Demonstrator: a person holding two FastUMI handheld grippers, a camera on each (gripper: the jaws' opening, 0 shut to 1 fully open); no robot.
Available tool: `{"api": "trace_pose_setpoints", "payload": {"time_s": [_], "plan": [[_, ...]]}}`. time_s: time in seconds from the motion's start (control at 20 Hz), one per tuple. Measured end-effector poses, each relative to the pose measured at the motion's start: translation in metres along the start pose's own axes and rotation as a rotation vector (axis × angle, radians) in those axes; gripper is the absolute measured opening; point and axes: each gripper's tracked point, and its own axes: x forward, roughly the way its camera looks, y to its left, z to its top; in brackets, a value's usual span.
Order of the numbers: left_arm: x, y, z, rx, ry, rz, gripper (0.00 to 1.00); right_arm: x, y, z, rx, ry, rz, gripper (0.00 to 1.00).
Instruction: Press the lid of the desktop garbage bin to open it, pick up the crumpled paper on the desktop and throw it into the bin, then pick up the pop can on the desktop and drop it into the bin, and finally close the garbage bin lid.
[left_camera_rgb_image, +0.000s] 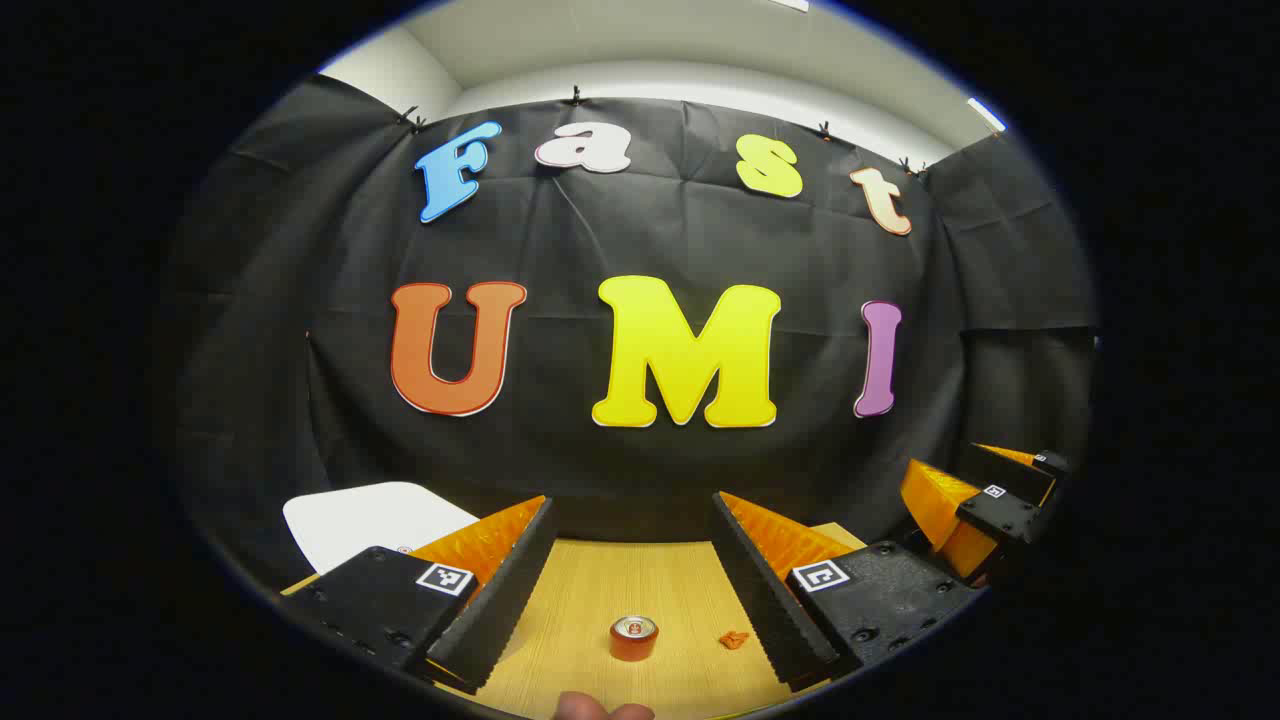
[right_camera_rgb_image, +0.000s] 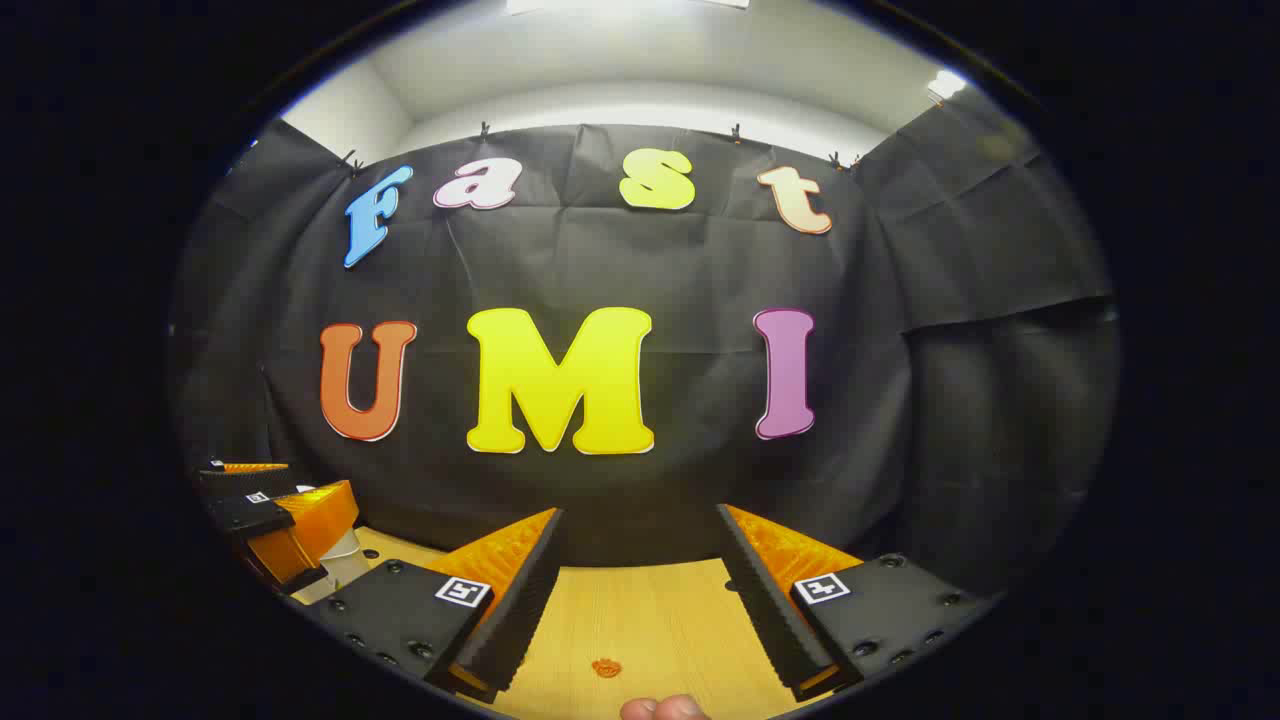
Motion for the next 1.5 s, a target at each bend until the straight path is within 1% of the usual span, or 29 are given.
{"api": "trace_pose_setpoints", "payload": {"time_s": [0.05, 0.35, 0.9, 0.95, 1.05, 1.5], "plan": [[0.0014, -0.0006, -0.0008, 0.001, 0.001, 0.002, 1.0, 0.0019, 0.0015, 0.0002, 0.002, 0.002, 0.005, 0.94], [0.0022, -0.0026, 0.0032, 0.022, -0.009, 0.011, 1.0, 0.0068, 0.0064, 0.0038, 0.001, -0.01, 0.027, 0.94], [0.0024, -0.0011, 0.0046, 0.023, -0.014, 0.028, 1.0, 0.0014, 0.002, 0.0067, -0.001, -0.012, 0.016, 0.93], [0.0019, -0.0004, 0.0043, 0.025, -0.014, 0.03, 1.0, 0.0011, 0.0015, 0.0063, -0.001, -0.011, 0.014, 0.94], [0.0016, -0.0003, 0.0056, 0.027, -0.019, 0.031, 1.0, 0.0016, 0.0027, 0.007, 0.0, -0.01, 0.013, 0.93], [0.0025, 0.0014, 0.0062, 0.038, -0.024, 0.047, 0.99, 0.0017, 0.0025, 0.0083, 0.001, -0.01, 0.019, 0.94]]}}
